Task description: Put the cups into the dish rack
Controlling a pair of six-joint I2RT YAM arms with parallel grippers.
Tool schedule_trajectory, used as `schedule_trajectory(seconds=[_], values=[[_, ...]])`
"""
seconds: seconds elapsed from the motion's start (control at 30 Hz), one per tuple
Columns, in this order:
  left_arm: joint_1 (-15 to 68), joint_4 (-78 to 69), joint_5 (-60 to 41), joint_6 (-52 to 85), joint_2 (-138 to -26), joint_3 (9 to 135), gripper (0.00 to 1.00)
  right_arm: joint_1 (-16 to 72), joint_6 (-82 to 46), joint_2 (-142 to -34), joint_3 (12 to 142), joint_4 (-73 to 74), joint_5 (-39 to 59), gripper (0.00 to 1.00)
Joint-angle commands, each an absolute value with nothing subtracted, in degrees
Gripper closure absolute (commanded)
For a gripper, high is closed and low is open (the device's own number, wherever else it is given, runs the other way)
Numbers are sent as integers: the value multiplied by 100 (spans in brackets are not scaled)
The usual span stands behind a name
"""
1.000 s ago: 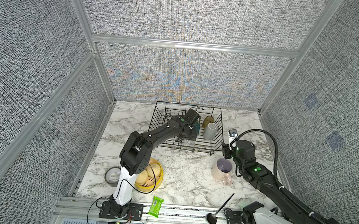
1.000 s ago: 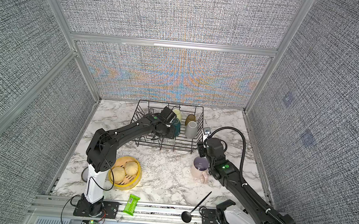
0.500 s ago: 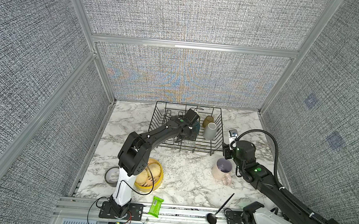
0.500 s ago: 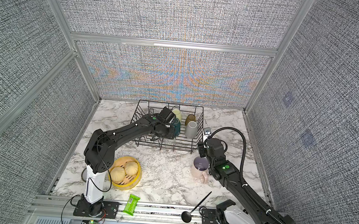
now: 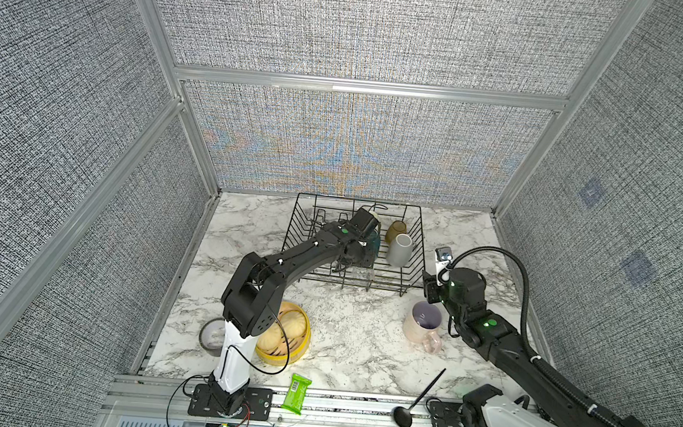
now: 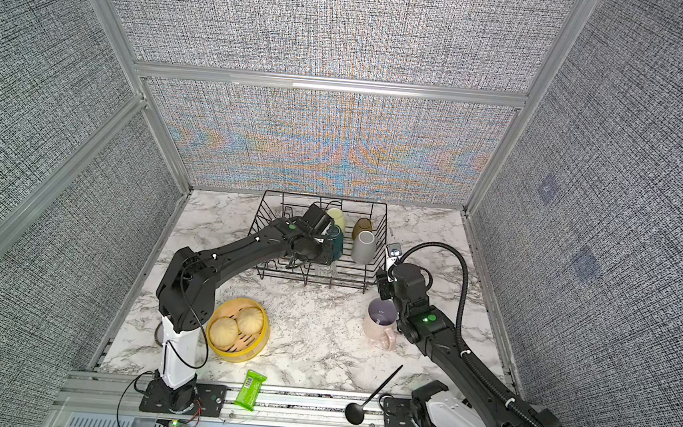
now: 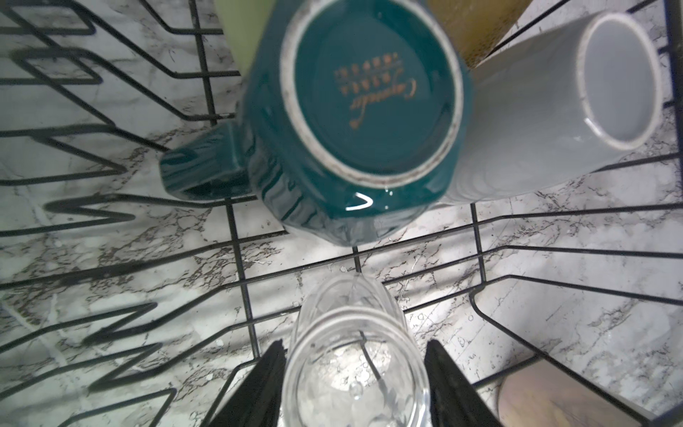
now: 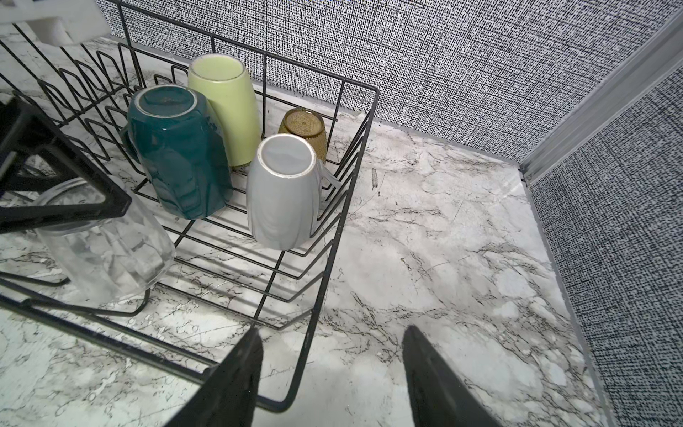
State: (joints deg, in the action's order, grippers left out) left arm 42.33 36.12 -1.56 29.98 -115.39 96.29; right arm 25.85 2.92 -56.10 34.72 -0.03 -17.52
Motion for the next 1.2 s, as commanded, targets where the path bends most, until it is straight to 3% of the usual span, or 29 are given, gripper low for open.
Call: schedule_trajectory(seconds=[0.0, 0.83, 1.17], values=[[4255, 3562, 89, 2940, -11424, 9576, 44, 2584, 281, -5620, 3481, 123, -1798, 39], [4335, 3334, 420, 2777, -11688, 9588, 44, 2584, 308, -5572, 3459, 141, -1863, 39], [4375, 3426, 388, 2787, -11577, 9563, 37, 2581, 316, -5520, 3447, 141, -1863, 39]])
